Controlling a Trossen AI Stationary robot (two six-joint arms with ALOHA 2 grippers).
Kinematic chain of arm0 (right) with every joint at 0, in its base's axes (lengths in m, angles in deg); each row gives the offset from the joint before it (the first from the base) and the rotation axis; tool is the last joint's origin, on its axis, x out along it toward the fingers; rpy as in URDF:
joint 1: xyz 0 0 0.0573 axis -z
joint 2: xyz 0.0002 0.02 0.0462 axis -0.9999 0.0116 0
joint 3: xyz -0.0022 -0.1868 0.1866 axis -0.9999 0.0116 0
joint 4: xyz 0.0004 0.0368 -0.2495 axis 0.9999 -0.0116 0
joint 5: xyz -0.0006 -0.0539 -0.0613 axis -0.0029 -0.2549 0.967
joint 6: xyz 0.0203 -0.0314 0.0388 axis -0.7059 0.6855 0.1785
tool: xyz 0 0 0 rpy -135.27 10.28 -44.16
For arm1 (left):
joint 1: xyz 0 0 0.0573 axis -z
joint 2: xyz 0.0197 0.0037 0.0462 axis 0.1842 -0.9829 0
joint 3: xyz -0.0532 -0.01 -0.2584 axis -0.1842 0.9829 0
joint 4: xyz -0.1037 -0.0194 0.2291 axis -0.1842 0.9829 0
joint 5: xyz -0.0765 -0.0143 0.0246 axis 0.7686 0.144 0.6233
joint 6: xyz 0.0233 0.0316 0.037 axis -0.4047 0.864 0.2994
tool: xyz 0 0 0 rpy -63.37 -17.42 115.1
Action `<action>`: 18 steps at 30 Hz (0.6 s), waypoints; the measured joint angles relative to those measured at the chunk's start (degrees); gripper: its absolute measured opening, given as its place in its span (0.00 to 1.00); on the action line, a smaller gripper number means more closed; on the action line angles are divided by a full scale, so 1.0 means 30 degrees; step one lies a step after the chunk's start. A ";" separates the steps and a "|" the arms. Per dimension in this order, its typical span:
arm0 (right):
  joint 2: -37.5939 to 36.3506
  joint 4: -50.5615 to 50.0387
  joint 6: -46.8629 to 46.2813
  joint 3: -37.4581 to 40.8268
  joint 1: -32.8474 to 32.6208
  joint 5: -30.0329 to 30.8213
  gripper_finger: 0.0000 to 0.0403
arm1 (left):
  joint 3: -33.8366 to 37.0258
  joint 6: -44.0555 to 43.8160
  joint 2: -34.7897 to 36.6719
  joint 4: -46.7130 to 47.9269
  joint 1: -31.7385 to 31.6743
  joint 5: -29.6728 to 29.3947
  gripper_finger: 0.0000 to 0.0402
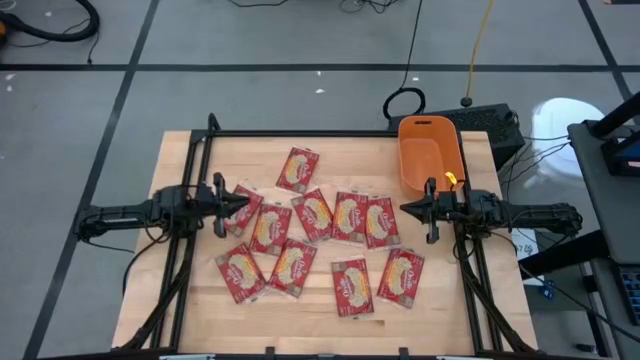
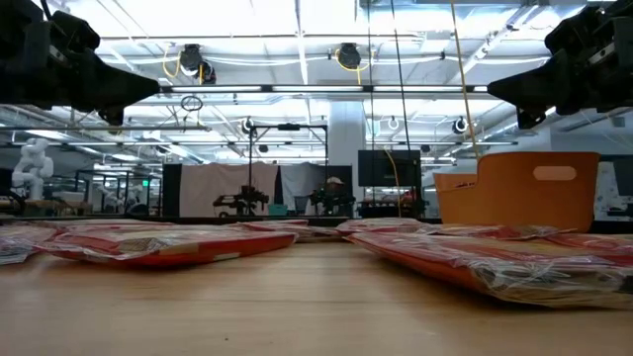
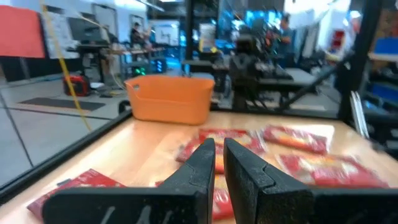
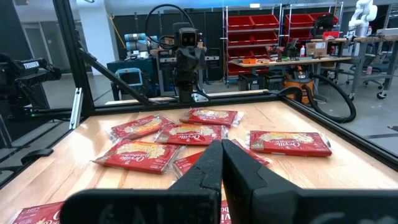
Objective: Sort popcorn bags into baskets
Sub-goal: Put the red popcorn bag into the orange container
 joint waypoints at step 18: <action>0.0003 0.0015 0.0003 -0.0002 0.0000 0.0000 0.00 | -0.3197 0.0011 -0.2759 -0.1117 0.0620 -0.0894 0.01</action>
